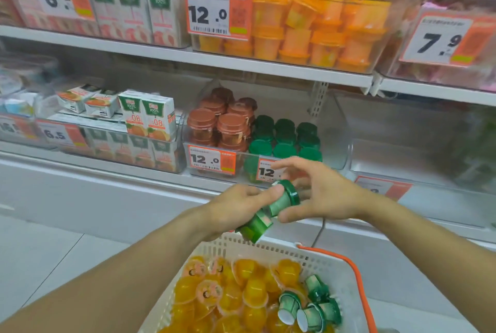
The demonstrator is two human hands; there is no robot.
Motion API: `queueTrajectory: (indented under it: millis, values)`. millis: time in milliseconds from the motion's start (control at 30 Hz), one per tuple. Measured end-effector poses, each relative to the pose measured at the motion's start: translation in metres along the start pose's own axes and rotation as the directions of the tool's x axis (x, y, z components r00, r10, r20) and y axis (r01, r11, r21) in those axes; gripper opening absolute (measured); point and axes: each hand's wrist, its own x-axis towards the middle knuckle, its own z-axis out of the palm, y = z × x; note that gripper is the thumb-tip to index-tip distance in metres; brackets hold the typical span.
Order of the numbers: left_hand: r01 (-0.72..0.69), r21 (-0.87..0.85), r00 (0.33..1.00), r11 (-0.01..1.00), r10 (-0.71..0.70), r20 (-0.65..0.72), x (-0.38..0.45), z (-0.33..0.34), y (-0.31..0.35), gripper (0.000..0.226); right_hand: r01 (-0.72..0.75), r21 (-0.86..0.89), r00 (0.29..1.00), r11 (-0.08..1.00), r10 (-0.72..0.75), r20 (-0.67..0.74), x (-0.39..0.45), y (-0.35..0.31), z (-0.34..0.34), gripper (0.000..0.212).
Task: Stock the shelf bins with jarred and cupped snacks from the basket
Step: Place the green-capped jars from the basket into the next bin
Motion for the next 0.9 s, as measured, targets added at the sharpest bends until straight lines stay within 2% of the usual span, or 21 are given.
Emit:
queueTrajectory:
  millis: [67,133,200,267,333,400,467,533,600,667,733,800,900]
  values:
    - [-0.121,0.077,0.986,0.990,0.129,-0.106,0.000,0.004,0.002,0.044,-0.082,0.297,0.996,0.951,0.074,0.040,-0.004,-0.002,-0.017,0.069]
    - [-0.236,0.375,0.925,0.896,0.326,-0.196,-0.001,0.005,0.003,0.041,-0.170,0.488,0.985,0.856,0.136,0.105,-0.005,-0.005,-0.027,0.062]
    - [-0.310,0.695,0.821,0.649,0.551,-0.148,-0.002,0.006,0.004,0.047,-0.231,0.524,0.973,0.820,0.191,0.131,-0.003,-0.004,-0.031,0.069]
    - [-0.378,0.805,0.712,0.458,0.699,-0.063,-0.003,0.010,0.006,0.050,-0.282,0.505,0.959,0.816,0.244,0.142,-0.002,0.000,-0.034,0.071]
    - [-0.408,0.834,0.629,0.372,0.776,-0.039,-0.002,0.016,0.006,0.050,-0.333,0.510,0.942,0.793,0.267,0.200,-0.003,0.001,-0.039,0.070]
    - [-0.399,0.849,0.574,0.345,0.816,-0.062,-0.001,0.019,0.008,0.050,-0.353,0.513,0.930,0.782,0.233,0.285,-0.007,0.001,-0.042,0.065]
    - [-0.381,0.854,0.563,0.353,0.822,-0.089,-0.001,0.019,0.010,0.051,-0.336,0.530,0.928,0.779,0.178,0.327,-0.010,0.001,-0.043,0.055]
    - [-0.363,0.845,0.588,0.393,0.800,-0.119,-0.003,0.019,0.012,0.051,-0.284,0.577,0.948,0.766,0.134,0.288,-0.010,0.004,-0.041,0.046]
    - [-0.361,0.749,0.660,0.556,0.720,-0.217,-0.007,0.021,0.017,0.048,-0.201,0.651,0.977,0.732,0.098,0.191,-0.009,0.007,-0.040,0.041]
    - [-0.346,0.548,0.737,0.761,0.582,-0.343,-0.011,0.022,0.022,0.043,-0.105,0.707,0.994,0.699,0.072,0.078,-0.008,0.010,-0.041,0.041]
    - [-0.336,0.372,0.792,0.865,0.474,-0.385,-0.011,0.022,0.023,0.032,-0.025,0.705,0.999,0.709,0.050,-0.015,-0.006,0.012,-0.044,0.048]
    - [-0.344,0.356,0.808,0.869,0.467,-0.359,-0.012,0.022,0.022,0.024,0.016,0.704,0.998,0.710,0.030,-0.053,-0.005,0.013,-0.044,0.061]
    - [-0.377,0.387,0.777,0.841,0.515,-0.361,-0.013,0.023,0.021,0.025,0.047,0.759,0.997,0.650,0.020,-0.079,-0.002,0.013,-0.040,0.080]
